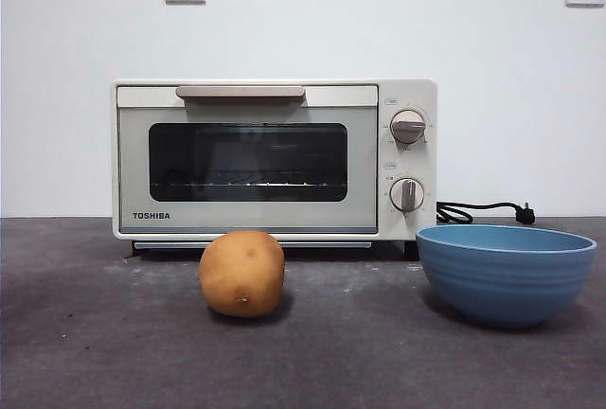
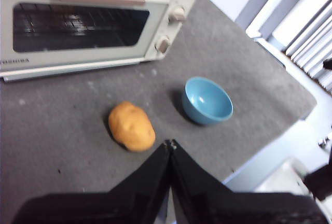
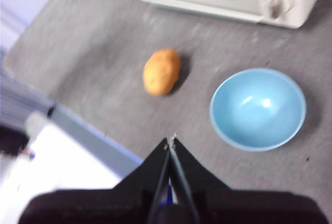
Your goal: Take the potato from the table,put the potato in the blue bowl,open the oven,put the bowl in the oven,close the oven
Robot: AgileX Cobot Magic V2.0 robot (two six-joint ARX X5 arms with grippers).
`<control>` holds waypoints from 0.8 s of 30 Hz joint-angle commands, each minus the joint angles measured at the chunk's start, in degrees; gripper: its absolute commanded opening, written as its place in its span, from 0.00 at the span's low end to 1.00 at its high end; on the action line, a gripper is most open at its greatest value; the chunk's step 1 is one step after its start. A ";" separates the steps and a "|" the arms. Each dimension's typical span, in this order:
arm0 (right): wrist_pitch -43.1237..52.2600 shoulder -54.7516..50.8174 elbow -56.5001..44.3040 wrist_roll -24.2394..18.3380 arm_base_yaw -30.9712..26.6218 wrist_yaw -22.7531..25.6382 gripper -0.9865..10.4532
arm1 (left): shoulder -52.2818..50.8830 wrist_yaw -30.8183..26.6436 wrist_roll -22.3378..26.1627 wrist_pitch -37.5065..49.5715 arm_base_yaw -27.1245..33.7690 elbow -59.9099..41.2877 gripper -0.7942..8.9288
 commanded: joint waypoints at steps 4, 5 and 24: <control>-1.86 0.39 0.61 -3.58 2.80 0.15 0.08 | 0.57 0.13 4.70 -2.89 0.04 1.64 0.07; -1.70 0.39 0.63 -3.63 2.93 0.17 0.09 | 0.57 0.09 4.72 -2.91 0.04 1.68 0.07; 2.45 2.73 0.68 2.23 3.13 -0.24 0.61 | 0.57 0.04 4.72 -2.89 0.07 1.68 0.07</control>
